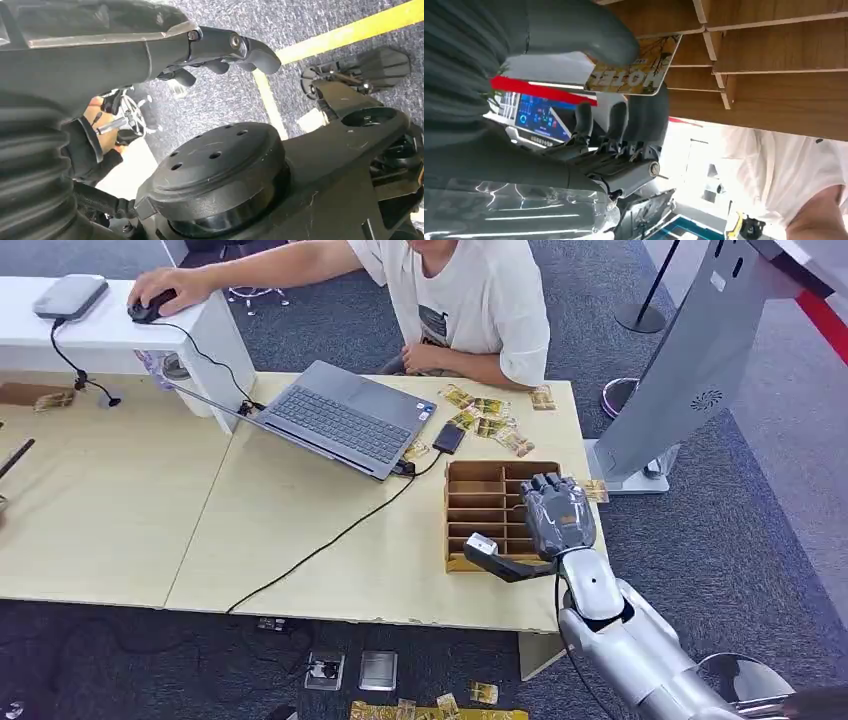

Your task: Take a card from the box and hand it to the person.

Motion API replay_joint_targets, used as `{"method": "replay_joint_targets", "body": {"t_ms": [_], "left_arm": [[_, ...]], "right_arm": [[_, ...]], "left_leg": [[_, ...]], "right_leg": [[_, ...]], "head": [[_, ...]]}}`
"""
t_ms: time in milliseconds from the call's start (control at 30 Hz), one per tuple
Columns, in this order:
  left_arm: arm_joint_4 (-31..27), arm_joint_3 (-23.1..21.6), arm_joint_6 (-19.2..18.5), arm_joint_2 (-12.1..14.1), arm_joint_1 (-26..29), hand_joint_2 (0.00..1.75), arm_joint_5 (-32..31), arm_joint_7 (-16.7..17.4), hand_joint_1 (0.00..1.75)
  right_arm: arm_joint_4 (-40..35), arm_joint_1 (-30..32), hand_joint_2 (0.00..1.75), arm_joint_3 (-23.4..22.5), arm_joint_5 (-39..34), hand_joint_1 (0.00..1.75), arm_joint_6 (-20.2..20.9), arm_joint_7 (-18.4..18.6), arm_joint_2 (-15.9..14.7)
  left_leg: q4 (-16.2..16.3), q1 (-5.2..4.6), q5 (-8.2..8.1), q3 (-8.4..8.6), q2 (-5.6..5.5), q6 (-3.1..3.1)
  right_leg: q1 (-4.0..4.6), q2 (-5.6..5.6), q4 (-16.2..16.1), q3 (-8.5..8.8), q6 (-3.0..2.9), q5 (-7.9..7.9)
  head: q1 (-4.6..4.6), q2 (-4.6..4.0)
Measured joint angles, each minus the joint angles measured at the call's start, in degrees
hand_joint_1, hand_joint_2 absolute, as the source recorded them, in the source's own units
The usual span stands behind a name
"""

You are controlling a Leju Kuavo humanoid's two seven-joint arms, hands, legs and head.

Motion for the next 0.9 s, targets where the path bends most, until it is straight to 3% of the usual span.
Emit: {"method": "replay_joint_targets", "body": {"t_ms": [100,133,600,900], "left_arm": [[0.0,0.0,0.0,0.0,0.0,1.75,0.0,0.0,0.0],[0.0,0.0,0.0,0.0,0.0,1.75,0.0,0.0,0.0],[0.0,0.0,-0.2,0.0,0.0,1.75,0.0,0.0,0.0],[0.0,0.0,-0.2,0.0,0.0,1.75,0.0,0.0,0.0]], "right_arm": [[0.0,-0.2,1.75,0.3,1.2,1.55,0.4,0.5,0.0],[0.1,-0.3,1.75,0.3,1.4,1.75,0.5,0.7,0.0],[-0.6,-0.1,1.75,0.0,2.5,1.75,-0.5,1.5,-0.4],[-8.7,-0.1,1.75,-3.3,2.5,1.62,-0.8,2.8,-2.5]], "left_leg": [[0.0,0.0,0.0,0.0,0.0,0.0],[0.0,0.0,0.0,0.0,0.0,0.0],[0.0,0.0,0.0,0.0,0.0,0.0],[0.0,0.0,0.0,0.01,0.0,0.0]], "right_leg": [[0.0,0.0,0.0,0.0,0.0,0.0],[0.0,0.0,0.0,0.0,0.0,0.0],[0.0,0.0,0.0,0.0,0.0,0.0],[0.0,0.0,0.0,0.0,0.0,0.0]], "head": [[0.02,0.0],[0.02,0.0],[0.0,0.0],[0.0,0.0]]}}
